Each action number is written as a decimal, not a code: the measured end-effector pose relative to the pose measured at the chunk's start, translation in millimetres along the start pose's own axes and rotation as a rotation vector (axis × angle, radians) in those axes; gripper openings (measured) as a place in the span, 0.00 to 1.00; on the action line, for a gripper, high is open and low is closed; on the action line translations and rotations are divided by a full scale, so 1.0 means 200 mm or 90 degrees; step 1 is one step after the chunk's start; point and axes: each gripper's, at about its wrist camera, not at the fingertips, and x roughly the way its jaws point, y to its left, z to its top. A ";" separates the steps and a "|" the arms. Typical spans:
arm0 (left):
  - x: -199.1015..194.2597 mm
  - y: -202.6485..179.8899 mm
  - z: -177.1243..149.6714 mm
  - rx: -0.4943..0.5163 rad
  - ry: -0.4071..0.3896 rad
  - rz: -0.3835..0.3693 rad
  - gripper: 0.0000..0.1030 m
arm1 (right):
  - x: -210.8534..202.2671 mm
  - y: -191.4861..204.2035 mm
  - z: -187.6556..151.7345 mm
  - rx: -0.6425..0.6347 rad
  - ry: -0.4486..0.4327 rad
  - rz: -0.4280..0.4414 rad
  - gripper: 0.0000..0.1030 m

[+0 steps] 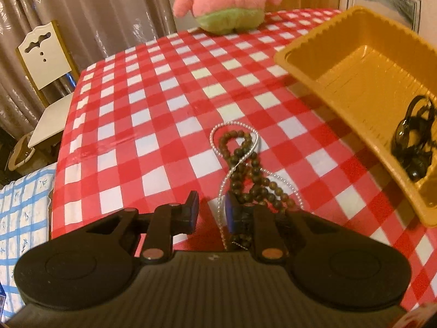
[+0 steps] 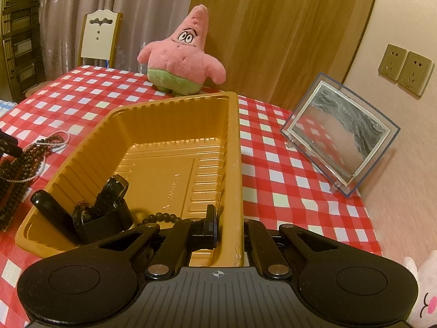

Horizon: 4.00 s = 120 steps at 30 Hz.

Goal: Organize jewelry
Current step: 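Grasp the white pearl necklace from the pile with the left gripper, then lift the pearl necklace high and swing it over the tray, then lower the pearl necklace into the tray and open the left gripper, then grasp the long dark wooden bead necklace with the left gripper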

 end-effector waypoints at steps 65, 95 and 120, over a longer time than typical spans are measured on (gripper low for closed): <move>-0.96 -0.14 0.34 -0.161 -0.283 -0.202 0.01 | -0.03 0.03 -0.01 0.002 -0.007 0.005 0.03; -0.39 -0.68 0.42 -0.165 -0.116 -0.385 0.12 | -0.04 0.03 -0.01 0.012 -0.007 0.008 0.03; -0.62 0.00 -0.21 -0.282 -0.073 -0.040 0.16 | -0.04 0.03 0.01 0.004 -0.014 0.000 0.03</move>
